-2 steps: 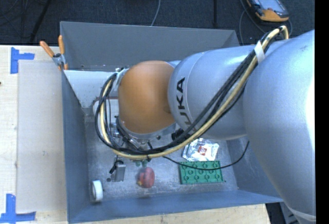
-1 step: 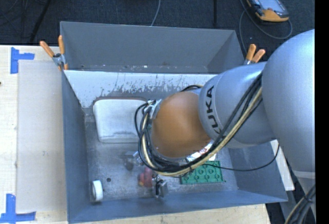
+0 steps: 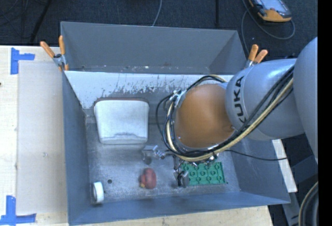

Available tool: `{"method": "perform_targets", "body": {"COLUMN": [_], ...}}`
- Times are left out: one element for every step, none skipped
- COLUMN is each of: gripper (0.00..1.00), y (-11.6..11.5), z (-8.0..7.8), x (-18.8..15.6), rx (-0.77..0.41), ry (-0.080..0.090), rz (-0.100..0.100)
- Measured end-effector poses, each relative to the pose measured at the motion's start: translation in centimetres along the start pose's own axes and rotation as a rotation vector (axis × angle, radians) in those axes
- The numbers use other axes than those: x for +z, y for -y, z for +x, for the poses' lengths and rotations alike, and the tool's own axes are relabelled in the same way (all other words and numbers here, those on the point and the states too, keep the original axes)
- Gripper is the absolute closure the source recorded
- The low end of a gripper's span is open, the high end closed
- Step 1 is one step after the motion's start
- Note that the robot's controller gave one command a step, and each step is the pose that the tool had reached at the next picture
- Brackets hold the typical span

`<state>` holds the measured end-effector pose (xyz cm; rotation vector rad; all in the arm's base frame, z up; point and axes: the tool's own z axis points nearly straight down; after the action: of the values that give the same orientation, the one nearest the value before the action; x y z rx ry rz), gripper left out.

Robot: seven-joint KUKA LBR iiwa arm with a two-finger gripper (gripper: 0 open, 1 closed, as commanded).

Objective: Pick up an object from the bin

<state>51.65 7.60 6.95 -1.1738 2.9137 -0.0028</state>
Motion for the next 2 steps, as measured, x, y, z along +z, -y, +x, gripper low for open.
{"method": "perform_targets", "body": {"gripper": [0.0, 0.0], "y": [-5.3, -0.6], "z": [-2.4, -0.3], "x": [0.0, 0.0], "rx": [0.177, 0.043], "ry": [-0.001, 0.0], "rz": [-0.005, -0.001]}}
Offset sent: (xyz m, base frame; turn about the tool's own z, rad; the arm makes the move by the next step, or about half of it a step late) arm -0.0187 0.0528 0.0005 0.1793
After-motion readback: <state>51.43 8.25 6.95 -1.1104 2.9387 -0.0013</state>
